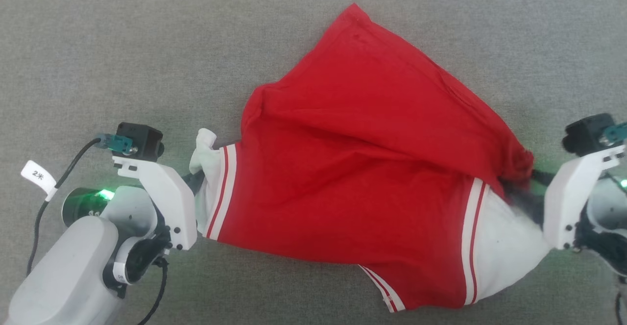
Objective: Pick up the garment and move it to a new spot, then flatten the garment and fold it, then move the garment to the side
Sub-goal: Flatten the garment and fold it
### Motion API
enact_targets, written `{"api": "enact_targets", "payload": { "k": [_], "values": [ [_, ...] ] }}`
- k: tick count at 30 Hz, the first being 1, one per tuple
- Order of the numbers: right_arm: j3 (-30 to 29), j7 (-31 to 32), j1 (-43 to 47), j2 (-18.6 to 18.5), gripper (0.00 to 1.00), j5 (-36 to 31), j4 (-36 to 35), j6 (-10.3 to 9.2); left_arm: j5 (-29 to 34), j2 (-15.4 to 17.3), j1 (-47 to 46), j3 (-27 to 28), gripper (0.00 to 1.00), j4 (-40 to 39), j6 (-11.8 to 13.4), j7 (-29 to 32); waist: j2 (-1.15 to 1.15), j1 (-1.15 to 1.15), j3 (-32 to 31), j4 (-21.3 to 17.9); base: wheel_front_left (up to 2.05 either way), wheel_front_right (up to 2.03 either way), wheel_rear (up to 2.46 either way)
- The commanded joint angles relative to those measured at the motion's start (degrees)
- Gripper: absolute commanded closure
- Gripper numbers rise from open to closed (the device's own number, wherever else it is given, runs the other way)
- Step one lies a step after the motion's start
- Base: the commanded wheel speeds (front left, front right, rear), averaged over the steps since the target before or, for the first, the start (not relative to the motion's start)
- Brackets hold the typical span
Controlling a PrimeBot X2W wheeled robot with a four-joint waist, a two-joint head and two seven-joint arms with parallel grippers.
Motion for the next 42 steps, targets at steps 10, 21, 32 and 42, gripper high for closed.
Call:
{"api": "enact_targets", "payload": {
  "k": [10,21,32,42],
  "values": [
    [-2.95,-1.79,-3.7,-1.82,0.0,-2.01,-10.57,-0.07,0.14,-1.0,0.56,-1.14,1.0,-0.47,-0.01,-0.63,0.0,0.0,-0.35,2.59,0.0,0.0,0.0],
    [10.47,-11.24,-21.42,-5.82,0.0,-1.69,0.88,-0.08,0.53,-4.94,-2.64,-3.87,1.0,1.51,-2.01,-1.38,0.0,0.0,2.09,10.59,0.0,0.0,0.0],
    [28.13,-12.46,-40.44,-9.55,0.0,3.12,23.86,-0.07,0.68,-11.45,-7.83,-7.59,1.0,7.34,-6.46,-3.06,0.0,0.0,5.58,20.87,0.0,0.0,0.0],
    [41.79,-2.74,-46.68,-10.17,0.0,9.68,38.52,-0.08,0.23,-15.71,-10.93,-9.64,1.0,13.8,-10.07,-5.22,0.0,0.0,8.66,25.99,0.0,0.0,0.0]
  ]
}}
